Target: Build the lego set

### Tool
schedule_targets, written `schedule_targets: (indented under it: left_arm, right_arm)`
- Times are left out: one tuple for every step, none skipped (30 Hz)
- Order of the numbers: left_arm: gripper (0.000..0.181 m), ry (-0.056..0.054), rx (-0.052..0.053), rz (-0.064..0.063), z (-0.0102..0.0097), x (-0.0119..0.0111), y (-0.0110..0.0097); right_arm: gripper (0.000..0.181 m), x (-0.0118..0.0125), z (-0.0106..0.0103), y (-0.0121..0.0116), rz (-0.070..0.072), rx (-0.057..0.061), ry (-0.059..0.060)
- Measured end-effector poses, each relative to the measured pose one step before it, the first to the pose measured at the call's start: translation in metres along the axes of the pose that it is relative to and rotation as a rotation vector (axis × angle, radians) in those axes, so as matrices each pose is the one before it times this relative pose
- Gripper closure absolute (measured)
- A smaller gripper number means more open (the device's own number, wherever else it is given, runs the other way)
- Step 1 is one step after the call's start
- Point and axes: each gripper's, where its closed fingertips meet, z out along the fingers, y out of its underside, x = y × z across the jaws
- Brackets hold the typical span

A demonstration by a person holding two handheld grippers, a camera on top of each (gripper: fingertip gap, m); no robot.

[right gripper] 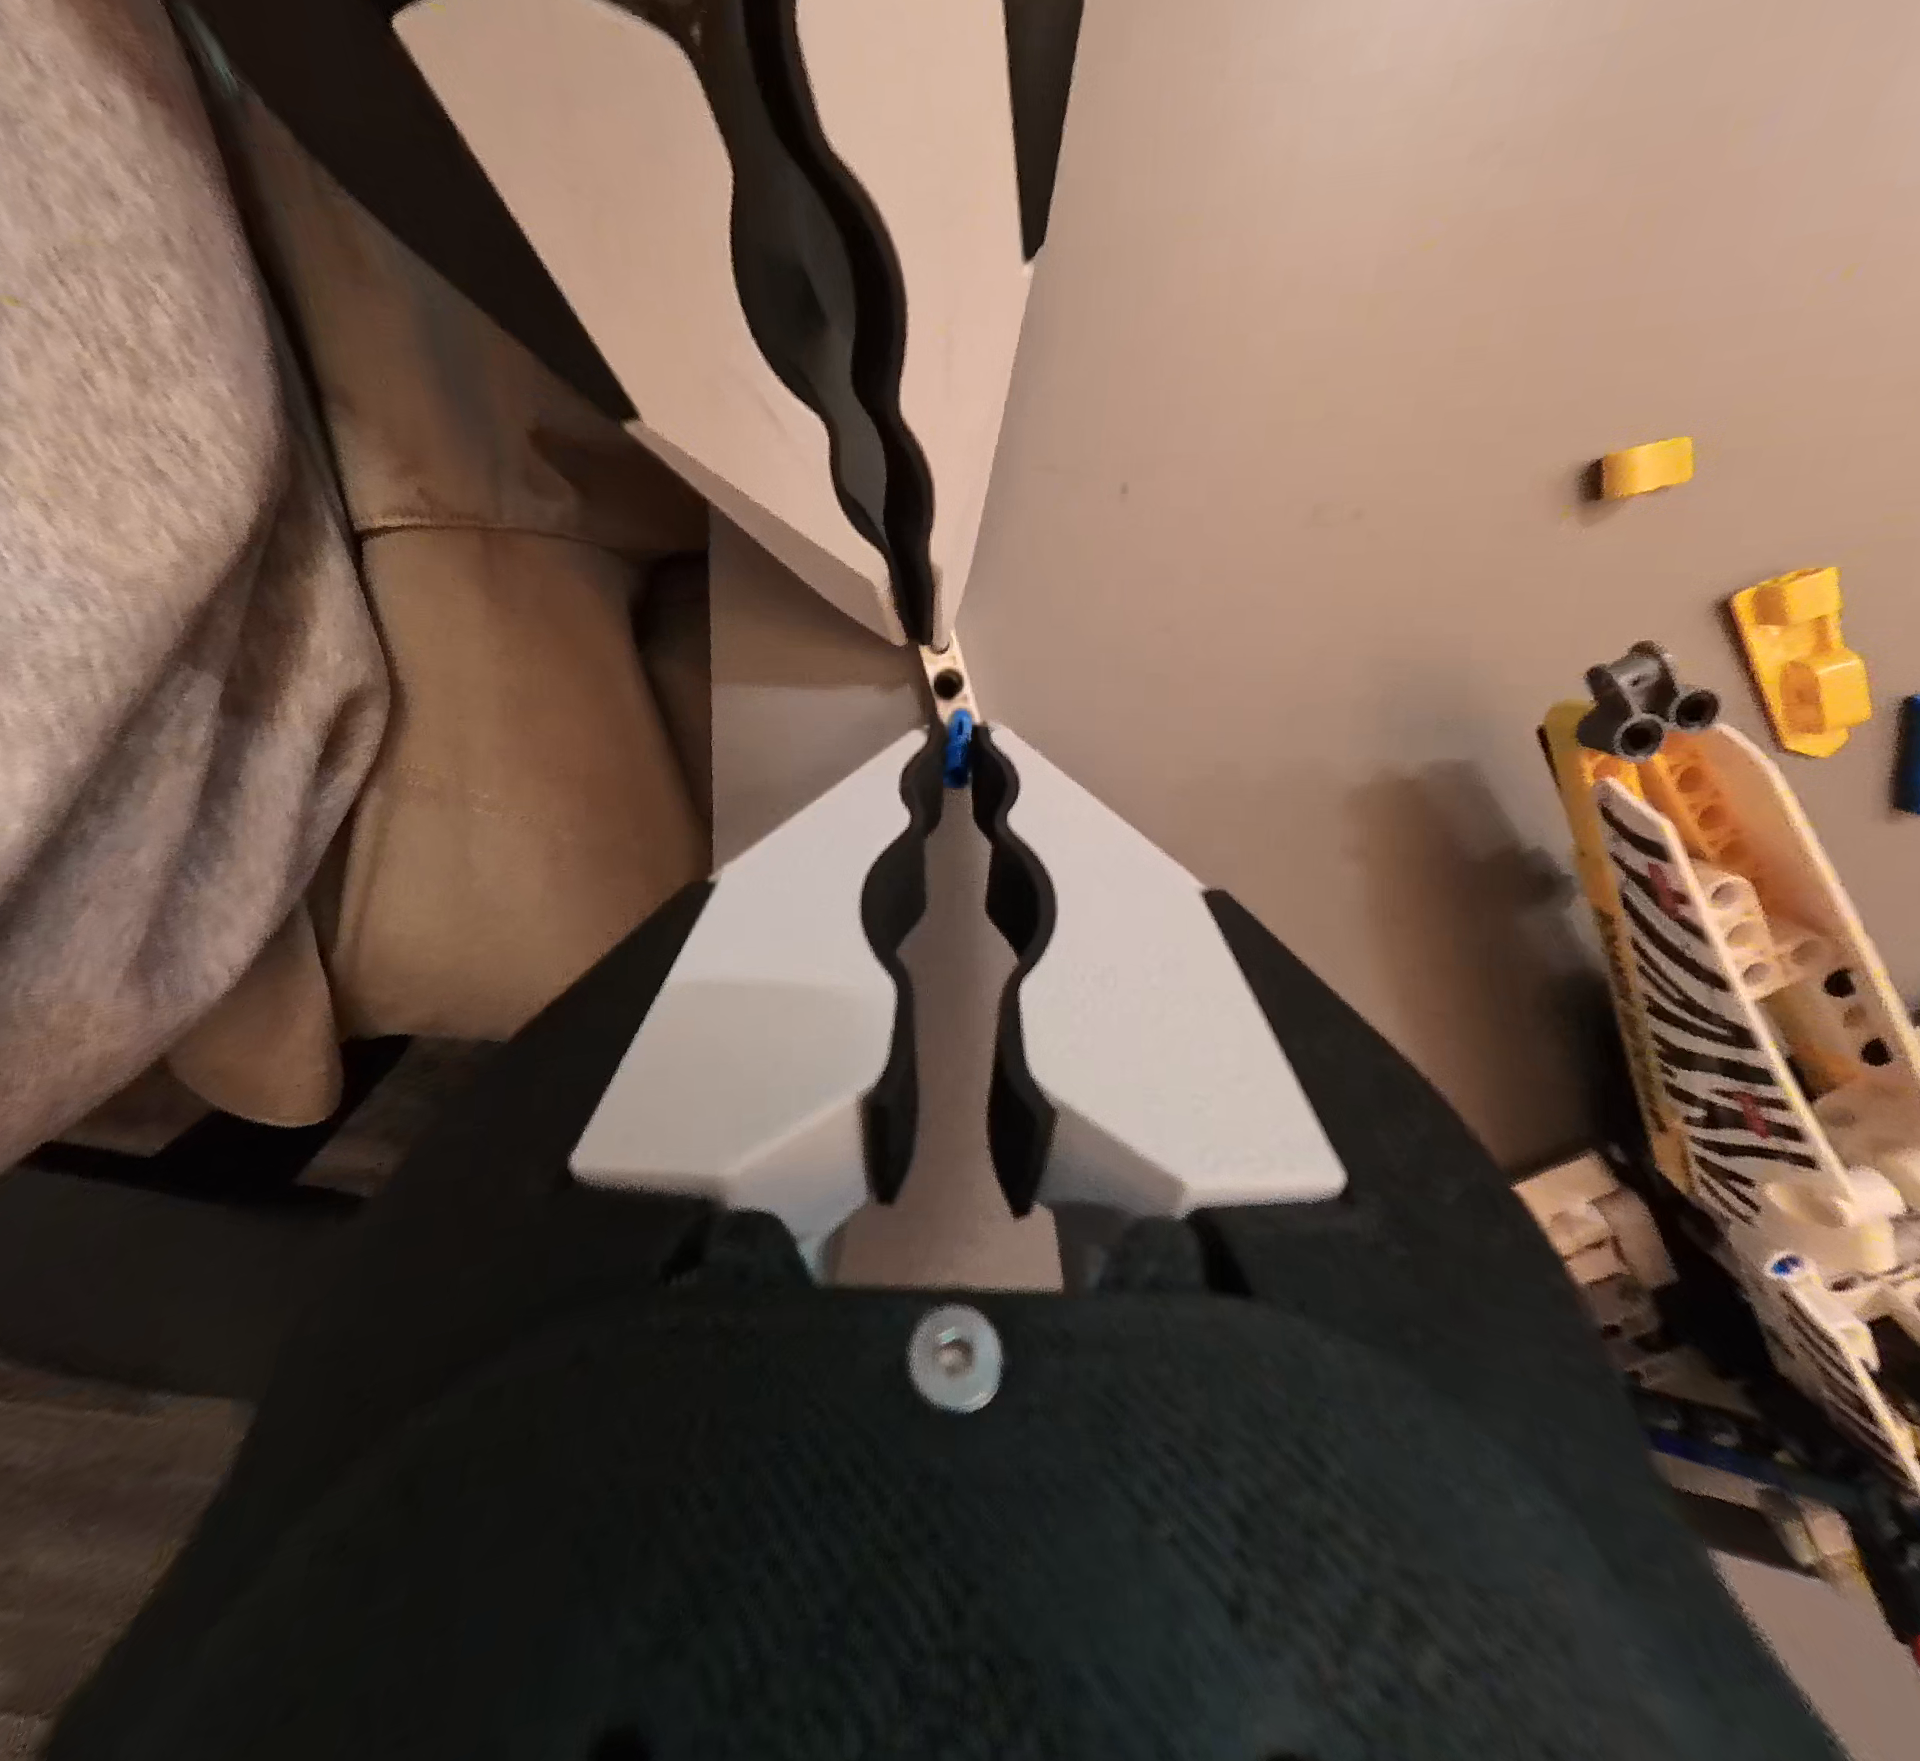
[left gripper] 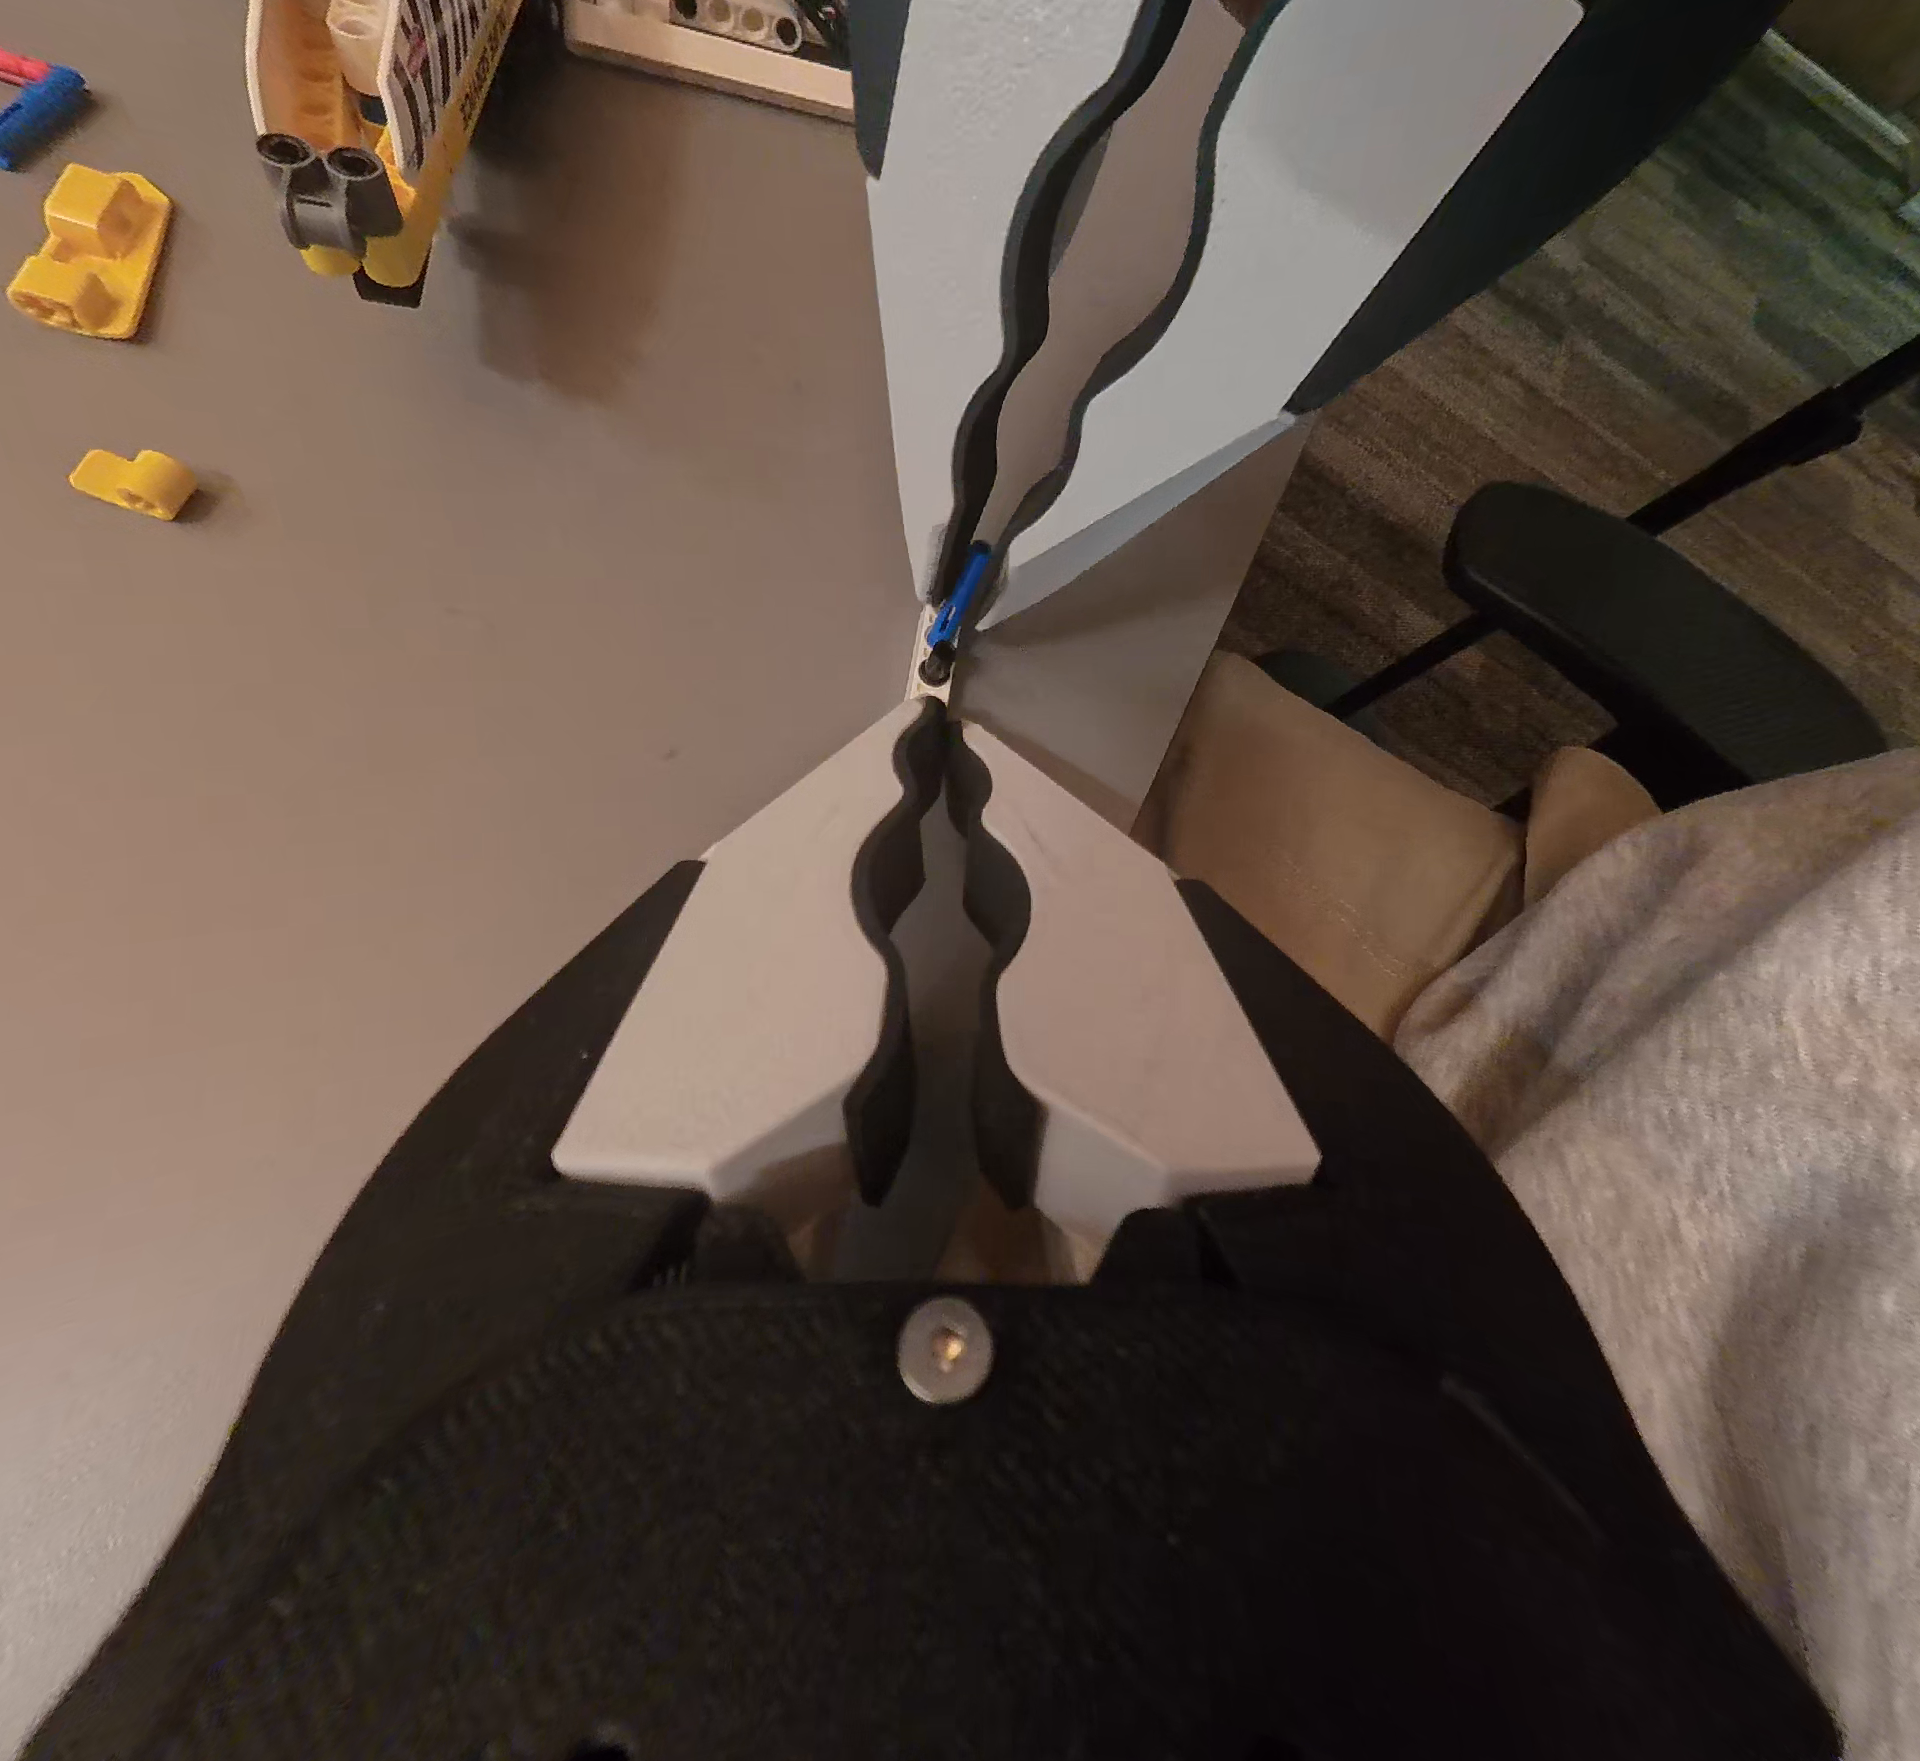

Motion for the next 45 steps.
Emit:
schedule_targets:
  left_arm:
    - [0.181, 0.0001, 0.0, -0.0006, 0.0, 0.00006, 0.0]
    - [0.181, -0.0012, -0.0003, 0.0004, 0.00006, -0.00018, -0.00001]
    - [0.181, -0.0017, -0.0009, 0.0007, 0.00013, -0.00013, -0.00009]
    - [0.181, -0.0012, -0.0011, 0.0013, 0.00018, -0.00013, 0.00001]
    - [0.181, -0.0003, -0.0012, 0.0003, 0.0001, -0.0001, -0.00011]
    - [0.181, 0.0005, 0.0, -0.0013, 0.00012, -0.00015, -0.00007]
    - [0.181, 0.0011, -0.0007, -0.0018, 0.00001, 0.00001, -0.00005]
    - [0.181, 0.0013, -0.0005, -0.0017, 0.00007, -0.0001, -0.00003]
    - [0.181, 0.0015, -0.0003, -0.0019, 0.00003, -0.00003, -0.00014]
    - [0.181, 0.0014, -0.0005, -0.0014, 0.00008, -0.00001, 0.0]
    - [0.181, 0.0008, -0.0006, -0.0015, 0.00002, -0.00005, -0.00007]
    - [0.181, 0.0003, -0.0006, -0.0024, -0.00002, -0.0002, 0.00004]
    - [0.181, 0.0004, -0.0004, -0.0031, 0.00008, -0.00013, -0.00005]
    - [0.181, -0.0001, -0.0002, -0.0025, -0.00007, -0.00025, 0.00003]
    - [0.181, -0.0011, -0.0002, -0.0007, 0.00007, -0.00009, -0.00003]
    - [0.181, -0.0018, 0.0001, 0.0018, 0.00003, -0.00009, 0.00009]
    - [0.181, -0.0023, 0.0, 0.0027, -0.00003, -0.0001, 0.00005]
    - [0.181, -0.0022, 0.0001, 0.0029, 0.00007, 0.0, 0.00001]
    - [0.181, -0.0013, 0.0007, 0.0021, -0.00015, -0.00004, 0.00003]
    - [0.181, -0.0002, 0.0004, 0.0, 0.00003, -0.00002, -0.00005]
    - [0.181, 0.0024, 0.0009, -0.0038, -0.00017, -0.00004, -0.00006]
    - [0.181, 0.0032, 0.0002, -0.0047, -0.00001, 0.00004, -0.00004]
    - [0.181, 0.0043, 0.0006, -0.0069, -0.00011, -0.00013, -0.00019]
    - [0.181, 0.004, -0.0002, -0.0056, -0.00008, -0.00002, 0.00007]
    - [0.181, 0.0013, 0.0017, -0.0032, -0.00008, 0.0, -0.00026]
    - [0.181, 0.0001, 0.0016, -0.0016, -0.00017, -0.00005, 0.00004]
    - [0.181, -0.0018, 0.0013, -0.0007, -0.00017, -0.00033, -0.00004]
    - [0.181, -0.0026, -0.0003, 0.0015, -0.0002, -0.00024, 0.00002]
    - [0.181, -0.0015, 0.0, 0.0016, 0.00002, -0.00013, 0.00006]
    - [0.181, -0.003, -0.0013, 0.0039, 0.00015, -0.00006, 0.00013]
    - [0.181, -0.0031, -0.0011, 0.0047, 0.00004, 0.00008, 0.00014]
    - [0.181, -0.0016, 0.0, 0.0026, -0.00003, 0.0, 0.00006]
    - [0.181, -0.0004, 0.0002, 0.0002, 0.00001, -0.00008, -0.00002]
    - [0.181, 0.0016, 0.0004, -0.0005, -0.00006, 0.00015, -0.00003]
    - [0.181, 0.0025, 0.0007, -0.0003, -0.00012, 0.00025, -0.00001]
    - [0.181, 0.0015, 0.0007, 0.001, -0.00016, 0.00024, -0.00004]
    - [0.181, -0.0012, 0.0007, 0.003, 0.00003, 0.00012, -0.00002]
    - [0.181, -0.0027, 0.0013, 0.0046, -0.00007, 0.00007, 0.0001]
    - [0.181, -0.0032, 0.0014, 0.0046, -0.00004, 0.00004, -0.00005]
    - [0.181, -0.0024, 0.0014, 0.0043, 0.00004, 0.00019, -0.0001]
    - [0.181, -0.0006, 0.0009, 0.0019, -0.00006, 0.00009, -0.00005]
    - [0.181, 0.0023, 0.0007, -0.0024, -0.00006, 0.0001, -0.00017]
    - [0.181, 0.0055, 0.0011, -0.0055, -0.00004, 0.00022, -0.00016]
    - [0.181, 0.0099, 0.0004, -0.0088, -0.00018, 0.00046, -0.00012]
    - [0.181, 0.0199, -0.0011, -0.0122, -0.00011, 0.00154, 0.00007]
  right_arm:
    - [0.178, 0.00017, 0.00003, 0.00123, -0.0091, 0.0035, 0.0017]
    - [0.178, 0.00005, 0.00006, -0.00003, -0.0047, 0.0102, 0.0022]
    - [0.178, 0.00001, 0.00002, -0.00034, -0.0027, 0.0091, 0.0024]
    - [0.178, -0.00003, 0.00011, -0.0001, -0.0027, 0.0024, 0.0016]
    - [0.178, 0.00001, 0.0, -0.00027, -0.0063, -0.002, 0.0034]
    - [0.178, 0.0, 0.00012, -0.00001, -0.0069, -0.0068, 0.0025]
    - [0.178, -0.00016, -0.00001, 0.0002, -0.003, -0.0123, -0.0014]
    - [0.178, -0.00009, 0.00008, 0.00001, -0.0069, -0.0149, -0.0026]
    - [0.178, -0.0001, -0.00003, 0.00009, -0.0125, -0.017, -0.003]
    - [0.178, -0.00015, 0.00008, -0.00006, -0.0111, -0.0199, -0.0055]
    - [0.178, 0.00005, 0.00006, -0.00025, -0.013, -0.0203, -0.0057]
    - [0.178, 0.0, 0.00011, -0.00033, -0.0152, -0.0207, -0.0051]
    - [0.178, -0.00001, 0.00013, -0.00027, -0.0145, -0.0205, -0.0054]
    - [0.178, 0.00006, 0.00006, -0.00028, -0.0132, -0.0181, -0.0052]
    - [0.178, 0.00018, 0.00015, -0.00032, -0.0111, -0.0147, -0.0049]
    - [0.178, 0.00031, 0.00011, -0.00032, -0.0074, -0.0119, -0.0056]
    - [0.178, 0.00038, 0.0001, -0.0004, -0.0061, -0.0095, -0.0056]
    - [0.178, 0.00024, 0.00014, -0.00039, -0.0036, -0.0078, -0.0072]
    - [0.178, 0.00016, 0.00007, -0.00029, -0.0008, -0.0061, -0.0083]
    - [0.179, 0.00008, 0.00012, -0.00032, 0.002, -0.0025, -0.0079]
    - [0.179, -0.00001, 0.00037, -0.00056, 0.0006, 0.0012, -0.006]
    - [0.179, 0.00002, 0.00023, -0.00045, 0.0008, 0.001, -0.0057]
    - [0.179, -0.00003, 0.00019, -0.00043, 0.0034, 0.0006, -0.0062]
    - [0.179, -0.00002, 0.00056, -0.00073, 0.0037, 0.0031, -0.0054]
    - [0.179, -0.00013, 0.00112, -0.00011, 0.0015, 0.0029, -0.0033]
    - [0.179, 0.00012, 0.00167, -0.00028, -0.0002, 0.0044, 0.0003]
    - [0.178, -0.00008, 0.00136, -0.00016, -0.0008, 0.0042, 0.0]
    - [0.178, 0.00001, 0.00037, -0.00003, -0.0018, 0.0008, 0.0003]
    - [0.178, 0.00011, -0.00006, 0.00004, -0.0011, 0.0005, 0.0016]
    - [0.178, -0.00009, 0.00009, -0.00003, -0.002, 0.0024, 0.0031]
    - [0.178, -0.00015, 0.0002, 0.00003, -0.0029, 0.0044, 0.0048]
    - [0.178, 0.00003, 0.00008, -0.00018, 0.0016, 0.0061, 0.0069]
    - [0.178, 0.00003, 0.00008, -0.00025, 0.0039, 0.0106, 0.0082]
    - [0.178, 0.0001, -0.00005, -0.00025, 0.0005, 0.017, 0.0103]
    - [0.178, 0.0004, -0.00009, 0.00001, 0.0014, 0.0191, 0.0122]
    - [0.171, 0.00145, 0.00092, 0.00235, 0.006, 0.0046, 0.0225]
    - [0.157, 0.00163, 0.00229, 0.00513, -0.0038, -0.0123, 0.0269]
    - [0.151, 0.00078, 0.00187, 0.00484, -0.0064, -0.0087, 0.0242]
    - [0.154, -0.00106, -0.00076, -0.00032, 0.006, 0.0269, 0.0105]
    - [0.156, -0.00196, -0.0026, -0.00315, 0.0191, 0.0453, -0.0005]
    - [0.156, -0.00169, -0.00318, -0.00361, 0.0251, 0.0465, -0.0029]
    - [0.157, -0.00039, -0.00281, -0.00262, 0.0244, 0.0385, 0.0031]
    - [0.157, 0.00053, -0.00167, -0.00108, 0.0182, 0.0277, 0.0092]
    - [0.158, 0.00075, -0.00011, 0.00018, 0.0099, 0.0181, 0.0108]
    - [0.159, 0.00114, 0.0016, 0.00147, 0.0045, 0.0084, 0.0136]
